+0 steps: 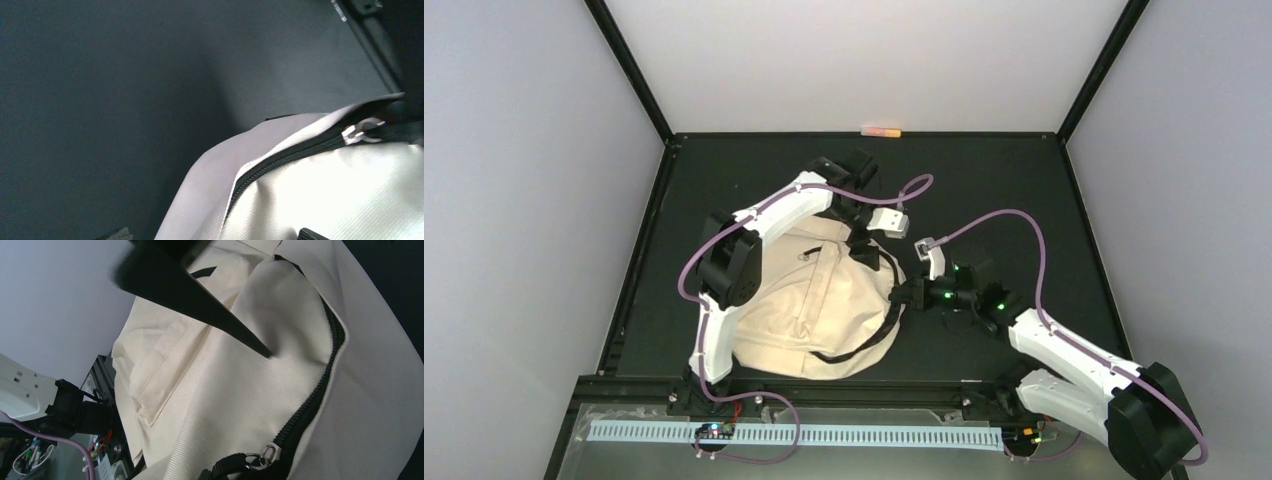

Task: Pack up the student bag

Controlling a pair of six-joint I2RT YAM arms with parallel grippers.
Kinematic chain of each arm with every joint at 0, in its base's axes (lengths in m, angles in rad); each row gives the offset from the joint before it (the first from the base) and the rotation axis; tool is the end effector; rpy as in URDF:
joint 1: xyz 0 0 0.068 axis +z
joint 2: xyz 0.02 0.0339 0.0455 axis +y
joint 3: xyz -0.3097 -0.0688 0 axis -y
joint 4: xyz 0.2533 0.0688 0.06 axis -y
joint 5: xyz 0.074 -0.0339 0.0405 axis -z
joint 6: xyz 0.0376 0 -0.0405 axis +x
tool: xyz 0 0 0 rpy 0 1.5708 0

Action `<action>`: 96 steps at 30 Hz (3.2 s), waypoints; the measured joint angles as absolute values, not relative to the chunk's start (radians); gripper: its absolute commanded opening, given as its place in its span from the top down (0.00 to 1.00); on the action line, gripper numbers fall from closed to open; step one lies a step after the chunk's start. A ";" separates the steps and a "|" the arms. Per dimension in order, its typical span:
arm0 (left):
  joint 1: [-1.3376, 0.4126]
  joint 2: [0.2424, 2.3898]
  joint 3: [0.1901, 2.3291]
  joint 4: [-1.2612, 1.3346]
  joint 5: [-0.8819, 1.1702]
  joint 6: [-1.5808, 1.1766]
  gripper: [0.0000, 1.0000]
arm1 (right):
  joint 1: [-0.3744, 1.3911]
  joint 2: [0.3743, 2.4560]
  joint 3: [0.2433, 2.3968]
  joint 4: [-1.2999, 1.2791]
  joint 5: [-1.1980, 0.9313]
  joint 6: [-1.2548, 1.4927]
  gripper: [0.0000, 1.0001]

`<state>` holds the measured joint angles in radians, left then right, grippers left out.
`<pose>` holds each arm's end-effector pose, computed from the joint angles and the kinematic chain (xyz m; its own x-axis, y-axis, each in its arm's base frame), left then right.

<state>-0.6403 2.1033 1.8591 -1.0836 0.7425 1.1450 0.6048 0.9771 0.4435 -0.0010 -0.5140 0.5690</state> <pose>0.3553 -0.2964 0.2786 0.1982 0.6891 -0.6971 0.9446 -0.3242 -0.0519 0.1435 0.1216 0.2386 -0.8074 0.0123 -0.5899 -0.4845 0.5569 0.6746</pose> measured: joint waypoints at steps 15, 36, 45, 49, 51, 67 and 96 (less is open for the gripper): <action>-0.624 2.104 1.729 -0.835 0.628 0.844 0.98 | 0.501 0.999 0.456 -0.061 -0.502 0.580 0.99; -0.242 1.911 1.614 -0.611 0.542 0.401 0.98 | 0.471 1.126 0.461 0.100 -0.590 0.666 0.99; -0.244 1.740 1.408 -0.645 0.683 0.543 0.02 | 0.465 1.332 0.644 0.061 -0.634 0.625 0.99; -0.266 1.737 1.510 -0.689 0.702 0.634 0.03 | 0.440 1.401 0.734 0.042 -0.642 0.581 0.99; -0.297 1.737 1.566 -0.702 0.699 0.710 0.06 | 0.431 1.412 0.747 0.027 -0.645 0.567 0.99; -0.513 2.275 2.116 -1.159 0.659 1.300 0.07 | 0.429 1.372 0.692 -0.007 -0.651 0.552 0.99; -0.438 2.207 2.077 -0.923 0.398 0.432 0.98 | 0.483 1.460 0.578 0.406 -0.553 0.746 0.99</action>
<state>-0.4377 2.2074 2.0769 -0.9230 0.3977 0.4324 0.4831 1.4605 0.5781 0.4065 -0.5526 0.7460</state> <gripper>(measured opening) 0.019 0.014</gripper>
